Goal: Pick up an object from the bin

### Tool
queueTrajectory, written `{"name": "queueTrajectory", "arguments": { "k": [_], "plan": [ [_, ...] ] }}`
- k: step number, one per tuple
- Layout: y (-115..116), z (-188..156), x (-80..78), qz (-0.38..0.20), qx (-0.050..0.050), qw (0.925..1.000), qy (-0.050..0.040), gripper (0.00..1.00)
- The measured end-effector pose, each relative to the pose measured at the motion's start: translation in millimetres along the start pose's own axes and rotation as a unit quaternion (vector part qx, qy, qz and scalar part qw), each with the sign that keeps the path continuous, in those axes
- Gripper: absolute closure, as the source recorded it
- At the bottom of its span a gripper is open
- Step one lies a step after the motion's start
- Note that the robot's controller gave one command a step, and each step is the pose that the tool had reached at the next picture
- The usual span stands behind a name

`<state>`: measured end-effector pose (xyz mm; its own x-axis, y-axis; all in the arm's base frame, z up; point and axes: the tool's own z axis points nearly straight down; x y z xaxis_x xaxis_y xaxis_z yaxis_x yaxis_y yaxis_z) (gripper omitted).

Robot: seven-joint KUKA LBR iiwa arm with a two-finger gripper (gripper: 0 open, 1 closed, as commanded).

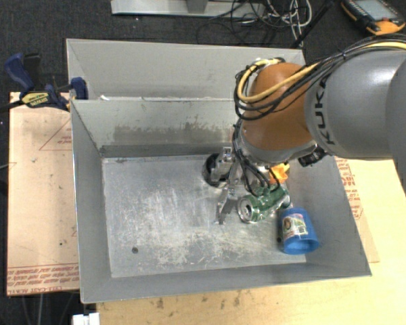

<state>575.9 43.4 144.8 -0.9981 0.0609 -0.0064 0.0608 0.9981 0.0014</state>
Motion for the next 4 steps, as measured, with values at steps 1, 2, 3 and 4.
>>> {"name": "queueTrajectory", "arguments": {
  "k": [1,2,3,4],
  "plan": [
    [-10,13,-26.4,-0.091,0.000,0.9958,0.0027,0.00],
    [-45,48,-27.2,-0.088,0.000,0.9961,-0.0003,0.00],
    [-48,50,-28.6,-0.080,-0.001,0.9967,-0.0032,1.00],
    [-48,50,-28.6,-0.080,-0.001,0.9968,-0.0032,1.00]
  ]
}}
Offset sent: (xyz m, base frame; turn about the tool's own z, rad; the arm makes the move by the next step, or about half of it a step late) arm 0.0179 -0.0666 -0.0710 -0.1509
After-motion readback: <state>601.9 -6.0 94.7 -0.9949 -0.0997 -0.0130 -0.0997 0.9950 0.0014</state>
